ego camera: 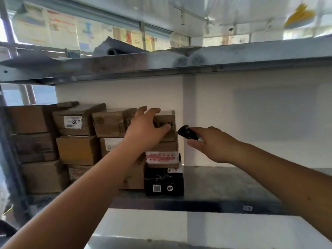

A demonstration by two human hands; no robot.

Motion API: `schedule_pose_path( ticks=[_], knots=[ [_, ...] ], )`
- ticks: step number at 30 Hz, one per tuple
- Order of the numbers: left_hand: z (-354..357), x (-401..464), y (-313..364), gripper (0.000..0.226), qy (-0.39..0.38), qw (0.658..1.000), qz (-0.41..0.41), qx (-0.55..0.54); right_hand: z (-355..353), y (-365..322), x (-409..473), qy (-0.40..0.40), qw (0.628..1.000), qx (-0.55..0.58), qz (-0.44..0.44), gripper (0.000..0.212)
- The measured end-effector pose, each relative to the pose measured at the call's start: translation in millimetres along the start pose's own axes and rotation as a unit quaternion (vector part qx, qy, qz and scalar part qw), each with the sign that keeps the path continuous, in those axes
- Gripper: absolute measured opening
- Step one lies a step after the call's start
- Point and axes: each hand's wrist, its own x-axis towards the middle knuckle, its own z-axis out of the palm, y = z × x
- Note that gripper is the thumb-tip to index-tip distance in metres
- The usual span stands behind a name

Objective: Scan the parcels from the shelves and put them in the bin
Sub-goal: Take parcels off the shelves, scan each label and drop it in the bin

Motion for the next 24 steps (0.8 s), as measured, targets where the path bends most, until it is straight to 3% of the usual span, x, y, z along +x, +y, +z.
schedule_pose_path(
  ticks=[7, 12, 15, 18, 20, 24],
  knots=[
    [-10.2, 38.1, 2.4, 0.052, -0.075, 0.978, -0.066, -0.183, -5.0, -10.9, 16.4, 0.01, 0.998, -0.03, 0.045, 0.052],
    [-26.4, 56.7, 15.8, 0.005, -0.131, 0.966, -0.117, -0.188, -6.9, -7.0, 16.7, 0.012, 0.996, -0.045, 0.071, 0.055],
    [-20.4, 58.9, 16.0, 0.01, -0.124, 0.951, -0.146, -0.241, -5.2, -1.1, 11.3, 0.012, 0.996, -0.031, 0.089, 0.055],
    [-6.9, 56.1, 12.9, 0.062, -0.097, 0.921, -0.167, -0.337, -3.5, -0.1, 9.6, 0.021, 0.995, -0.022, 0.095, 0.054],
    [-0.7, 57.1, 12.3, 0.082, -0.076, 0.912, -0.171, -0.364, -2.6, -2.4, 9.3, 0.026, 0.995, -0.023, 0.091, 0.053],
    [2.6, 59.2, 10.3, 0.087, -0.102, 0.9, -0.205, -0.371, -2.5, -6.4, 8.4, 0.025, 0.995, -0.036, 0.087, 0.054]
  ],
)
